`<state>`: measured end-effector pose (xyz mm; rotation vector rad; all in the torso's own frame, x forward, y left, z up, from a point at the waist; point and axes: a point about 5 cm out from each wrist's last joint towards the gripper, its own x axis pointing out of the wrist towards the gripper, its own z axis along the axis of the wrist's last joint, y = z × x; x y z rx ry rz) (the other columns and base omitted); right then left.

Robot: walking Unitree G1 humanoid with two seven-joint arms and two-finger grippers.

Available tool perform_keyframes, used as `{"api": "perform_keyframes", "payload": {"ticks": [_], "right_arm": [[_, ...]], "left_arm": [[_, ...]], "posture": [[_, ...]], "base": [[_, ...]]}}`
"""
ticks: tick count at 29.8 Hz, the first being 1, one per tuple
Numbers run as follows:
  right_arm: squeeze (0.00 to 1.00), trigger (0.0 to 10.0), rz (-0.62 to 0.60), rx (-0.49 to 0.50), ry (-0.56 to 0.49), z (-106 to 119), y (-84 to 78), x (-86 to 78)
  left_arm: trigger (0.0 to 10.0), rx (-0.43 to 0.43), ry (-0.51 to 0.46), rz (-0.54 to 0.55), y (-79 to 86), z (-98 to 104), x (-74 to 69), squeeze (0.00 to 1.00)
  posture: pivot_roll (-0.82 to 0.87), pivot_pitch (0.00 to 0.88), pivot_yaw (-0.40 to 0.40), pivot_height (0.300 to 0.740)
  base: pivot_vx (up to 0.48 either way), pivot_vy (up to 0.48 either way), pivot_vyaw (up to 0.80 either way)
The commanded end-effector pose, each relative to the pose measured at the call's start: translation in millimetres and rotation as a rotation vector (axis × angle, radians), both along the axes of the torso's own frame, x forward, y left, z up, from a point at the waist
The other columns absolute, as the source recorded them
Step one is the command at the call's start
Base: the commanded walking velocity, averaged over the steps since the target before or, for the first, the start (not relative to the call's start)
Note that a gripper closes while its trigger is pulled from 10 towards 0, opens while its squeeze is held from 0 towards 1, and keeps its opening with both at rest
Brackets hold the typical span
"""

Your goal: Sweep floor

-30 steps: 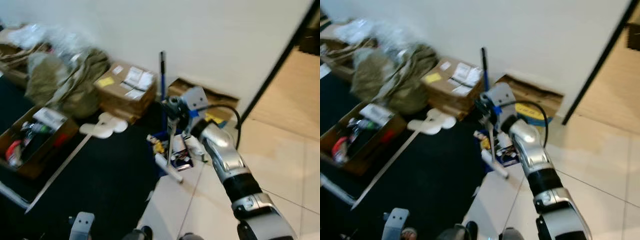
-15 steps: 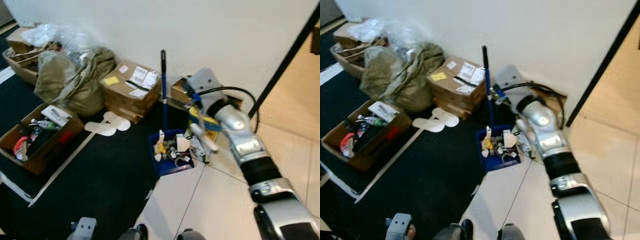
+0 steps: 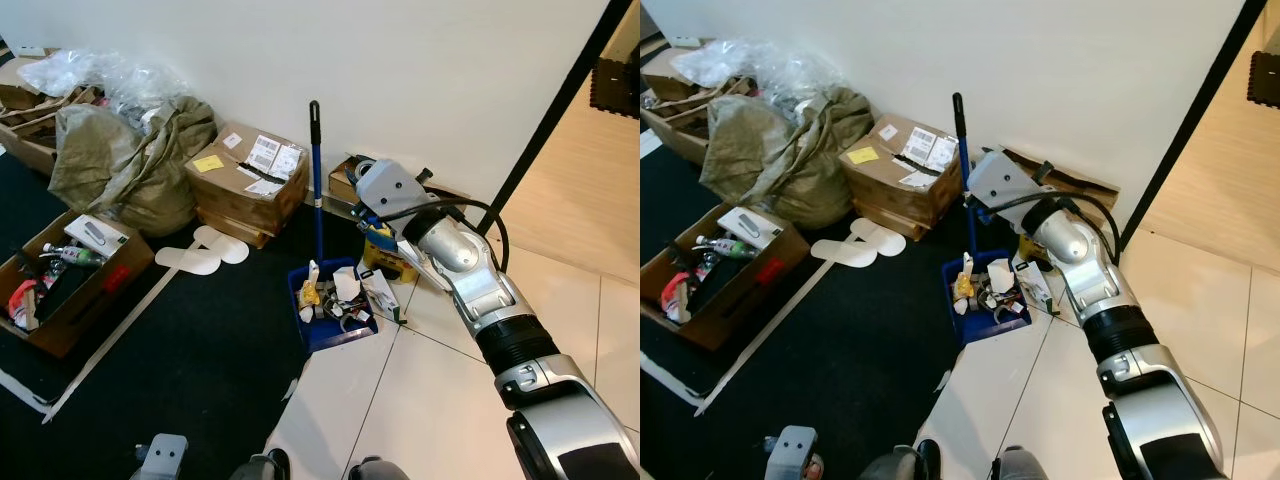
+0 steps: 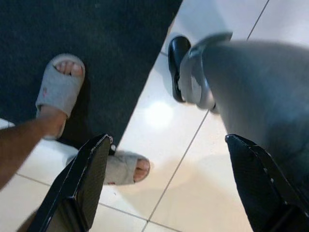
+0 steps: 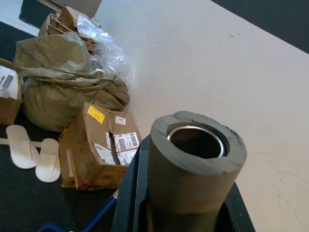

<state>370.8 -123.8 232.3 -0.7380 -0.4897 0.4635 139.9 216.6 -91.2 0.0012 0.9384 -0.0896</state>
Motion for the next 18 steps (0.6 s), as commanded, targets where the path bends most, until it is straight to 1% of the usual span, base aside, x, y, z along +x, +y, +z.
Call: {"api": "perform_keyframes", "payload": {"ticks": [1,3,4,6,7,8,10,11,14,15,16,17,18], "right_arm": [[0.0,10.0,0.015,-0.068,-0.115,10.6,2.0,-3.2],[0.0,10.0,0.012,-0.088,-0.129,8.4,1.5,-3.8],[0.0,10.0,0.021,-0.133,-0.146,3.7,2.6,-5.6],[0.0,10.0,0.021,-0.133,-0.146,3.7,2.6,-5.6],[0.0,10.0,0.046,-0.163,-0.156,-2.1,5.5,-8.1],[0.0,10.0,0.046,-0.163,-0.156,-2.1,5.5,-8.1],[0.0,10.0,0.115,-0.155,-0.113,-19.3,14.5,-14.9],[0.0,10.0,0.115,-0.155,-0.113,-19.3,14.5,-14.9],[0.0,10.0,0.203,-0.116,-0.025,-42.3,25.7,-25.3],[0.0,10.0,0.221,-0.111,0.005,-50.2,28.2,-28.3],[0.0,10.0,0.221,-0.111,0.005,-50.2,28.2,-28.3],[0.0,10.0,0.237,-0.123,0.04,-59.8,30.0,-30.9],[0.0,10.0,0.237,-0.123,0.04,-59.8,30.0,-30.9]], "left_arm": [[10.0,0.014,0.043,0.004,8.5,-3.6,-15.3,0.0],[10.0,0.015,0.044,0.003,9.2,-3.8,-16.8,0.0],[10.0,0.015,0.044,0.002,9.7,-4.0,-18.5,0.0],[10.0,0.015,0.044,0.002,9.7,-4.0,-18.5,0.0],[10.0,0.014,0.043,0.0,10.1,-4.2,-20.4,0.0],[10.0,0.014,0.043,0.0,10.1,-4.2,-20.4,0.0],[10.0,0.013,0.043,-0.009,10.0,-4.9,-24.5,0.0],[10.0,0.013,0.043,-0.009,10.0,-4.9,-24.5,0.0],[10.0,0.013,0.045,-0.02,11.0,-5.2,-27.9,0.0],[10.0,0.013,0.045,-0.02,11.5,-5.1,-28.6,0.0],[10.0,0.013,0.045,-0.02,11.5,-5.1,-28.6,0.0],[10.0,0.014,0.045,-0.022,12.2,-5.0,-29.2,0.0],[10.0,0.014,0.045,-0.022,12.2,-5.0,-29.2,0.0]], "posture": [[-0.07,0.3,0.053,0.74],[-0.07,0.3,0.053,0.74],[-0.06,0.305,0.051,0.74],[-0.06,0.305,0.051,0.74],[-0.06,0.318,0.056,0.74],[-0.06,0.318,0.056,0.74],[-0.05,0.328,0.064,0.74],[-0.05,0.328,0.064,0.74],[-0.04,0.337,0.065,0.74],[-0.04,0.342,0.066,0.74],[-0.04,0.342,0.066,0.74],[-0.03,0.344,0.067,0.74],[-0.03,0.344,0.067,0.74]], "base": [[0.0,0.0,0.0],[0.0,0.0,0.0],[0.0,0.0,0.0],[0.0,0.0,0.0],[0.0,0.0,0.0],[0.0,0.0,0.0],[0.0,0.0,0.0],[0.0,0.0,0.0],[0.0,0.0,0.0],[0.0,0.0,0.0],[0.0,0.0,0.0],[0.0,0.0,0.0],[0.0,0.0,0.0]]}}
